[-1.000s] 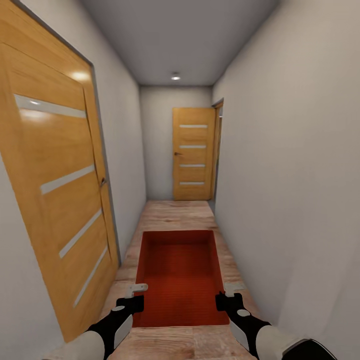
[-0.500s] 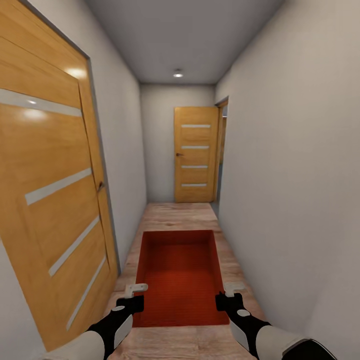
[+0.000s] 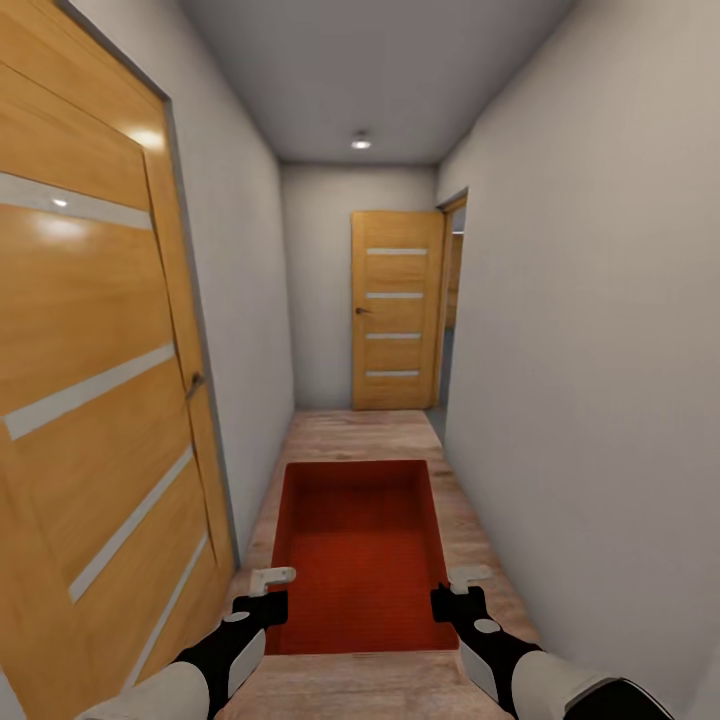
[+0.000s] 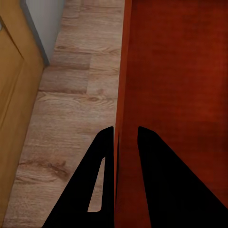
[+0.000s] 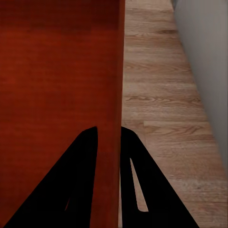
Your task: Move the two storage containers from the living room to the garage. In the garage, place one container on the floor and stack the other container on top of it (either order is fine).
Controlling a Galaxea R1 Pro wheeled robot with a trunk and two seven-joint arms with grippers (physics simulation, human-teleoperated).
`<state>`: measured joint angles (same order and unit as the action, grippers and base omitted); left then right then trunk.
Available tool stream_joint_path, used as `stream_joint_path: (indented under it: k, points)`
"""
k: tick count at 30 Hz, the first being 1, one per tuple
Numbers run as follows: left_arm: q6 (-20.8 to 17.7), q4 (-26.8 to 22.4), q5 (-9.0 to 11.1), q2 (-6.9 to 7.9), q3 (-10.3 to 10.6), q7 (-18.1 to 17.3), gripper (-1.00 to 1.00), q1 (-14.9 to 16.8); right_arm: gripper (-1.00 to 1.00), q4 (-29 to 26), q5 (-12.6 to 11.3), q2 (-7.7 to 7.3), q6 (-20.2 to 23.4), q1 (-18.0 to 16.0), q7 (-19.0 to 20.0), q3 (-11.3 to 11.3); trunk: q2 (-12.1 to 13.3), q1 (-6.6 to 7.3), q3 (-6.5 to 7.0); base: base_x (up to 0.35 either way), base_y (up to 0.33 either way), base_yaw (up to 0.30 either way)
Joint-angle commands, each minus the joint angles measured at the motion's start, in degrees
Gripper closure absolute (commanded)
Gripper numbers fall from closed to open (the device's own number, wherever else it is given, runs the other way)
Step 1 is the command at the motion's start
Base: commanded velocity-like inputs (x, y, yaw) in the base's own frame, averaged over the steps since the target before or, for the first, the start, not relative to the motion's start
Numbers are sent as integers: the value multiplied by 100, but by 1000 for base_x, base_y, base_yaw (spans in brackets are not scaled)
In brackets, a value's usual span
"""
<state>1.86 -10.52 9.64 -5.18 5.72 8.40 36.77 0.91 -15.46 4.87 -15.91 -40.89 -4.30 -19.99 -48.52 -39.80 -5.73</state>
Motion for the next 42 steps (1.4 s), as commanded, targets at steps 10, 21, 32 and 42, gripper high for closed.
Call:
stream_joint_path:
  k: [10,21,32,42]
  points:
    - [12,-33,-22,190,49,66,100,4,100,21,-97,-12,-26,-7,-14,179,-7,-5,-9,322,13,0]
    - [16,-95,-11,184,49,74,100,5,100,21,-97,-12,-26,-7,-18,180,-7,-5,-9,322,0,0]
    - [33,-87,0,186,37,74,100,3,100,22,-97,-12,-26,-7,-18,180,-7,-5,-9,322,0,0]
    - [164,-79,0,180,43,74,100,3,100,22,-97,-12,-26,-7,-18,180,-7,-5,-9,322,0,0]
